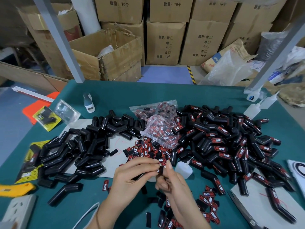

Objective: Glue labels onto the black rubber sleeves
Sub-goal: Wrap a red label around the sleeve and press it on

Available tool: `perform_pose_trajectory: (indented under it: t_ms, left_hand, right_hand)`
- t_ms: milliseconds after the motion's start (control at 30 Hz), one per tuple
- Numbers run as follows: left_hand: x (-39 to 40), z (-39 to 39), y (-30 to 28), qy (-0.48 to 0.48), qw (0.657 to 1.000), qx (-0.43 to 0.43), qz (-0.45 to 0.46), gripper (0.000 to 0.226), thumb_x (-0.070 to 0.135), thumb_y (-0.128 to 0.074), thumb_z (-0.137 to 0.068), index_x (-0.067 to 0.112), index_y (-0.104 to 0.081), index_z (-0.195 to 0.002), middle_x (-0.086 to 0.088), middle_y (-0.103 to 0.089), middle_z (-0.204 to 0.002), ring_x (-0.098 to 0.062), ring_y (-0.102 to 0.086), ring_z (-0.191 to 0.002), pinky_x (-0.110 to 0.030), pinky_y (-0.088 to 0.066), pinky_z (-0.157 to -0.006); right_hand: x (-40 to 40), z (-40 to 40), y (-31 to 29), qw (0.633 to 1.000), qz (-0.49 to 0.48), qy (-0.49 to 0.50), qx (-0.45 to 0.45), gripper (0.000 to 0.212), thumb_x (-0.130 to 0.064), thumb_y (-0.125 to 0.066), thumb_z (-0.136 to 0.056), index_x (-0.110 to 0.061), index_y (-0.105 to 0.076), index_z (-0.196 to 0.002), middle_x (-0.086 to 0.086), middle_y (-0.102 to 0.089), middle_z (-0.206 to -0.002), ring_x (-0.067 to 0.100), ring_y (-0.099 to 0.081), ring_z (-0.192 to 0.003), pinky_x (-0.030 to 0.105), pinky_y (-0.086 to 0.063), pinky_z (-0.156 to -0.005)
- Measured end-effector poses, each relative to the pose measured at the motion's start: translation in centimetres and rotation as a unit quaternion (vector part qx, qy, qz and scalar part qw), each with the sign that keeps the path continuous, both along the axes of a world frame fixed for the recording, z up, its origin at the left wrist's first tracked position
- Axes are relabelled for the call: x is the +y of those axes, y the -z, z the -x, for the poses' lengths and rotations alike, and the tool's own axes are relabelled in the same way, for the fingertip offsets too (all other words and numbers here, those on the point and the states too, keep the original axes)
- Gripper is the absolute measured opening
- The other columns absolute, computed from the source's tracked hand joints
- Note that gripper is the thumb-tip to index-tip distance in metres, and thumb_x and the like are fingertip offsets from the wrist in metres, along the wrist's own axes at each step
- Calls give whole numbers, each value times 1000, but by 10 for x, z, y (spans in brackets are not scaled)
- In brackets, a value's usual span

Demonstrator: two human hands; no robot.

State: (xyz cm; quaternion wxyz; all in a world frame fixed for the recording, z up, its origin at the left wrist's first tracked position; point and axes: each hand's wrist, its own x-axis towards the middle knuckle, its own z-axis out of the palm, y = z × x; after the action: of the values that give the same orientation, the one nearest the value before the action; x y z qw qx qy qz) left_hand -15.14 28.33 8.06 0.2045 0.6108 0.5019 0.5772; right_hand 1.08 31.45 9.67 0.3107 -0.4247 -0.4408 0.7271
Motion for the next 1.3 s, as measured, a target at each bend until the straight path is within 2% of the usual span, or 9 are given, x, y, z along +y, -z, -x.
perform_pose_trajectory:
  t_ms: [100, 233, 333, 467, 700, 867, 967, 1167, 1300]
  left_hand:
    - [-1, 2, 0, 6, 999, -19, 42, 16, 12, -80, -89, 18, -86, -102, 9, -77, -116, -18, -75, -106, -30, -58, -94]
    - [-2, 6, -2, 28, 997, -26, 66, 17, 23, -75, -92, 21, -86, -106, 10, -77, -116, -17, -75, -106, -29, -58, -94]
    - [-3, 8, -3, 36, 997, -18, 71, 20, 23, -74, -93, 24, -85, -109, 12, -77, -119, -16, -74, -110, -29, -57, -96]
    - [-3, 7, -3, 30, 997, -35, 69, 21, 25, -75, -92, 30, -83, -111, 12, -77, -120, -16, -74, -110, -29, -58, -96]
    - [-3, 1, -2, -13, 997, -55, 56, 18, 26, -79, -88, 29, -85, -105, 10, -77, -117, -18, -76, -107, -31, -60, -94]
    - [-5, 1, -3, -20, 999, 1, 27, 20, 15, -80, -88, 18, -85, -107, 10, -76, -121, -17, -75, -108, -29, -59, -93]
    - [-5, 0, -4, -22, 999, -11, 34, 22, 8, -82, -86, 17, -85, -106, 10, -77, -119, -17, -75, -107, -29, -59, -94]
    - [-6, 2, -8, 3, 1000, 5, 30, 24, 9, -79, -88, 17, -84, -110, 11, -76, -121, -15, -75, -109, -27, -58, -95]
    - [-5, 6, -9, 15, 999, 46, 11, 27, 10, -75, -91, 18, -82, -116, 12, -74, -126, -13, -74, -112, -26, -57, -96]
  right_hand:
    - [0, -1, 4, 1000, -24, 1, -10, 68, -77, -51, -93, -18, -38, -62, 1, -26, -64, 19, -33, -67, 36, -39, -82]
    - [-1, 0, 7, 994, -104, -4, -16, 56, -81, -61, -83, -33, -55, -55, -4, -28, -61, 17, -32, -67, 36, -36, -77]
    - [-1, 1, 11, 995, -91, 17, -31, 65, -86, -60, -80, -28, -43, -54, -3, -28, -61, 20, -33, -69, 35, -37, -79]
    - [-1, 1, 12, 997, -68, 34, -33, 73, -92, -59, -72, -25, -36, -54, 1, -26, -61, 24, -33, -73, 35, -40, -84]
    - [-1, -2, 9, 997, -65, 38, -34, 73, -89, -58, -73, -23, -34, -54, 2, -25, -61, 24, -35, -73, 32, -42, -84]
    - [-1, -1, 10, 996, -65, 52, -35, 69, -86, -61, -72, -24, -36, -53, 11, -25, -67, 24, -36, -73, 32, -43, -83]
    - [-1, -2, 11, 995, -75, 50, -36, 65, -82, -58, -76, -25, -36, -53, 11, -24, -67, 24, -34, -72, 33, -41, -83]
    - [1, -4, 13, 995, -78, 55, -32, 75, -91, -61, -71, -24, -33, -55, 5, -25, -63, 23, -34, -71, 34, -41, -83]
    - [2, -6, 14, 994, -89, 57, -29, 79, -91, -61, -73, -20, -29, -60, 13, -22, -68, 25, -33, -73, 31, -41, -83]
